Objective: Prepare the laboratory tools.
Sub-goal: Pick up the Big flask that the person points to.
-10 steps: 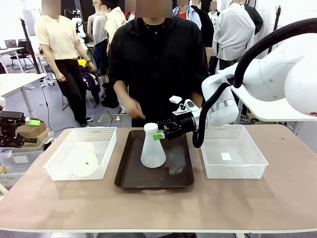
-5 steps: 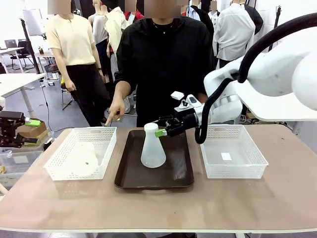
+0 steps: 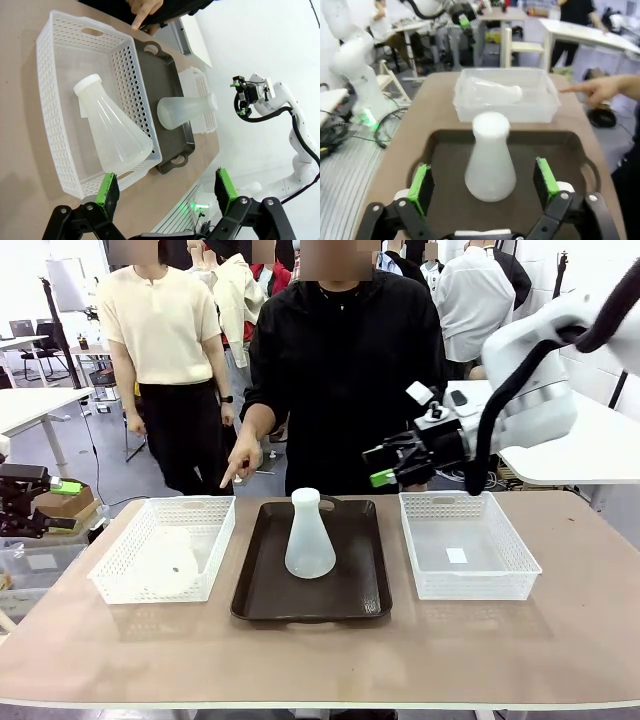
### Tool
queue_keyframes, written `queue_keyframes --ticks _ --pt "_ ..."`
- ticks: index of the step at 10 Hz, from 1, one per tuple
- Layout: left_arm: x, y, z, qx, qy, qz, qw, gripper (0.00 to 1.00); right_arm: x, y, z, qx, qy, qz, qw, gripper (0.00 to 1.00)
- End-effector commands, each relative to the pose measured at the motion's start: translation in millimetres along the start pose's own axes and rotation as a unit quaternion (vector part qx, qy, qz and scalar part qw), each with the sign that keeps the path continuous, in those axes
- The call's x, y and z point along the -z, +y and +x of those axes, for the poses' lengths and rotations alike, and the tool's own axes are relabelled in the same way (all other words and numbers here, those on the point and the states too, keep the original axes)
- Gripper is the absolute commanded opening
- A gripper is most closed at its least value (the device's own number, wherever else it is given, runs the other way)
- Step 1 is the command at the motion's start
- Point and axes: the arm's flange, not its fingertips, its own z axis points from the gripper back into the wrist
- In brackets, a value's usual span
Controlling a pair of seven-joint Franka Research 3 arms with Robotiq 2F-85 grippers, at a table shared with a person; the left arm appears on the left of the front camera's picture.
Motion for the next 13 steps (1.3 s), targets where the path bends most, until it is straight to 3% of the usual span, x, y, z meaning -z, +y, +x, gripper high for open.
queue_keyframes --ticks 1,4,8,9,11,13 --pt "-1 -2 0 -0.002 -0.003 -0.003 1.000 1.00 -24 21 -2 0.018 0.057 -0.071 0.996 1.00" --pt "-1 -2 0 -0.002 -0.003 -0.003 1.000 1.00 -69 45 -4 0.030 0.047 -0.133 0.989 1.00" --pt "-1 -2 0 -0.002 -0.003 -0.003 1.000 1.00 -73 41 -11 0.034 0.023 -0.144 0.989 1.00" --pt "-1 -2 0 -0.002 -0.003 -0.003 1.000 1.00 -82 43 -8 0.031 0.046 -0.134 0.989 1.00" --pt "0 0 0 0.000 0.000 0.000 1.000 1.00 -82 43 -8 0.031 0.046 -0.134 0.989 1.00" --pt "10 -58 14 0.051 0.022 0.030 0.998 1.00 -82 43 -8 0.031 0.046 -0.134 0.989 1.00"
